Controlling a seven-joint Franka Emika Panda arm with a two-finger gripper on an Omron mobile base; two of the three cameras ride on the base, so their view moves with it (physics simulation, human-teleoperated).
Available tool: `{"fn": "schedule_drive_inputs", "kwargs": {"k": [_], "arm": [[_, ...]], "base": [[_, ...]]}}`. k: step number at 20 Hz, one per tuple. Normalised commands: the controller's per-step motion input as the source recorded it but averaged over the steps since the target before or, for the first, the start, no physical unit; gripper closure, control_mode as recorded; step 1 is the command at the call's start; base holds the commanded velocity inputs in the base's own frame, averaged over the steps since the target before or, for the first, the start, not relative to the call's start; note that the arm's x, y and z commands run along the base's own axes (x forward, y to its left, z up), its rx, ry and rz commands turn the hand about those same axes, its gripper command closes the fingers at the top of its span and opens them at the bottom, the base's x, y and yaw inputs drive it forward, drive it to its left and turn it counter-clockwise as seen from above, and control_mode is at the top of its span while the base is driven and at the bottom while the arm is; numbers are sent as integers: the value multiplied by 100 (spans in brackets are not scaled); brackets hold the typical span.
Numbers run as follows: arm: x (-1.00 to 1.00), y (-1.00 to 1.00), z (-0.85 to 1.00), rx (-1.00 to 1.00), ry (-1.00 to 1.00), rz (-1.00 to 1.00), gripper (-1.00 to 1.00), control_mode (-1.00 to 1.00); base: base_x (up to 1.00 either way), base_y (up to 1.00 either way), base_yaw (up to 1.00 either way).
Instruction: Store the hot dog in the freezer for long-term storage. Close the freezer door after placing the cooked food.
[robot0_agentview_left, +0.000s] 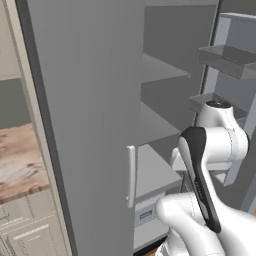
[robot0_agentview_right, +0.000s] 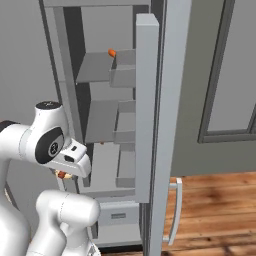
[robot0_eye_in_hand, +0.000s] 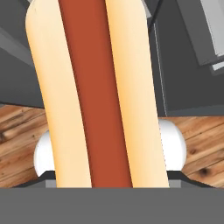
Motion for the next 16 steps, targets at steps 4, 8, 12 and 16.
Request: {"fn": "schedule_drive_inputs", "kwargs": {"k": [4,8,12,16], "arm": [[0,0,0,0,0,0,100,100],[0,0,0,0,0,0,100,100],[0,0,0,0,0,0,100,100],[0,0,0,0,0,0,100,100]], "base": [[22,-11,4],[20,0,3],[14,0,3],[4,0,2]]}}
